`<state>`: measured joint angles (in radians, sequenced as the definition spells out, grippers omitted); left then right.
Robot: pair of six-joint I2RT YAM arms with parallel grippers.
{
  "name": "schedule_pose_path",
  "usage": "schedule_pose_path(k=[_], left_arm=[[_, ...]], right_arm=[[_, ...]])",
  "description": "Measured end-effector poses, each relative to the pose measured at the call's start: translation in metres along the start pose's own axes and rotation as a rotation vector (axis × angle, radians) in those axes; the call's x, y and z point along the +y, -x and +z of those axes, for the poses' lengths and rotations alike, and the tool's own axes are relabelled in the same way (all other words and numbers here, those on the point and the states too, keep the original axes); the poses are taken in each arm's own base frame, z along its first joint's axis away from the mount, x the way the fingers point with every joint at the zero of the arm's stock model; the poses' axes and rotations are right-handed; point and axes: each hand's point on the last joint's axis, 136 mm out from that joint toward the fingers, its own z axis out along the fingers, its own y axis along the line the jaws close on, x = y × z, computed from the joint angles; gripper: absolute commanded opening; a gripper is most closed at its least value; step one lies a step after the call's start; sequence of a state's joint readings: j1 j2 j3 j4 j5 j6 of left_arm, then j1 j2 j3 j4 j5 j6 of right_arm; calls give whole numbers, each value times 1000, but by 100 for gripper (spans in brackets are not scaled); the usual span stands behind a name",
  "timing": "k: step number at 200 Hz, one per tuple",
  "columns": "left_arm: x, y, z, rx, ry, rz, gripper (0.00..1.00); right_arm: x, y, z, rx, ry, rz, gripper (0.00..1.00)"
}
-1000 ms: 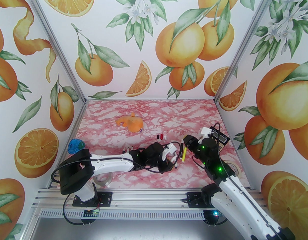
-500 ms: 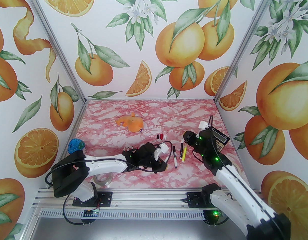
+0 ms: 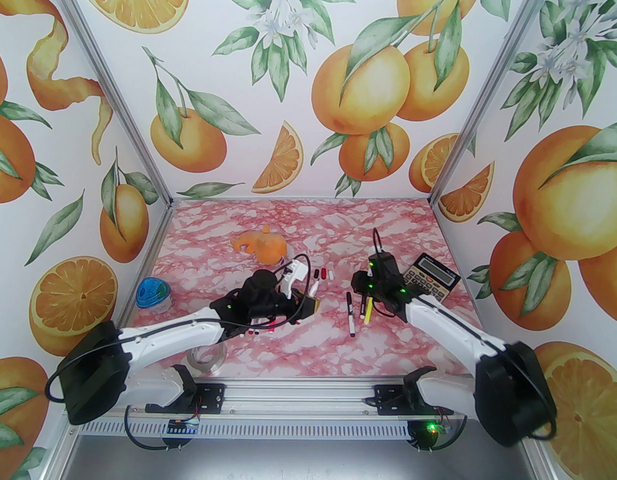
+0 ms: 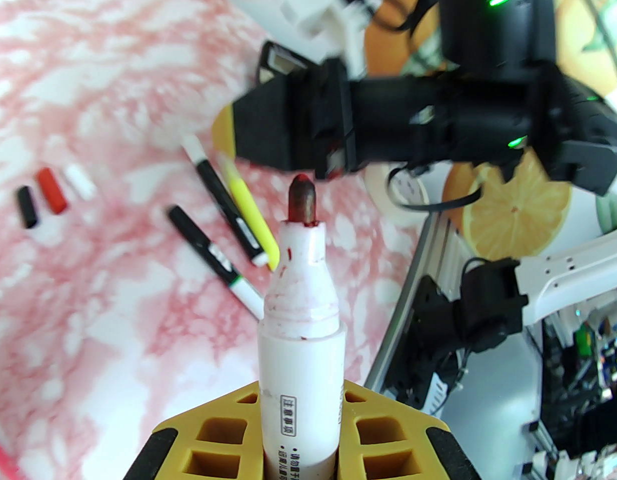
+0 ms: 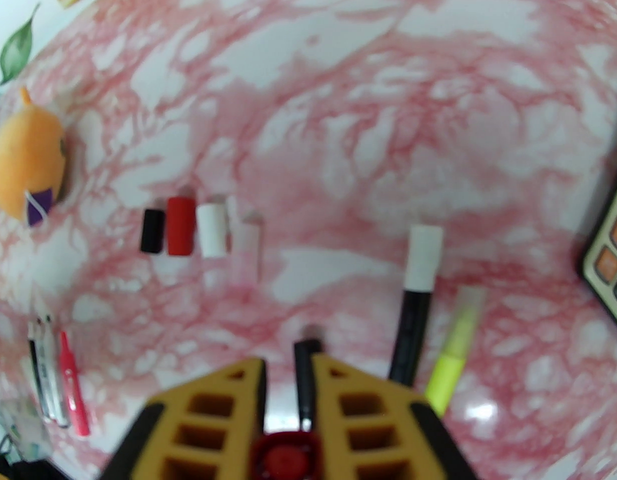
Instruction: Open the pen caps
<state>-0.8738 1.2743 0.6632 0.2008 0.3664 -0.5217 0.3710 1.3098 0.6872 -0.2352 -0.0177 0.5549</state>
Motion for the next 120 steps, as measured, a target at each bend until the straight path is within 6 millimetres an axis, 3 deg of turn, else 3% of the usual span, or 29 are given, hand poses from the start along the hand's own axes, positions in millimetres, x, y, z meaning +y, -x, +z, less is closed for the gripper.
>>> schedule_pose_path(k=[45,120], left_arm=[[-1,1,-19,-12,12,1,4],[3,-6,-19,12,27,-3,5]], right_arm=[[17,8,27,32,2,-34,13],[10,-2,58,93,-37,-42,16]])
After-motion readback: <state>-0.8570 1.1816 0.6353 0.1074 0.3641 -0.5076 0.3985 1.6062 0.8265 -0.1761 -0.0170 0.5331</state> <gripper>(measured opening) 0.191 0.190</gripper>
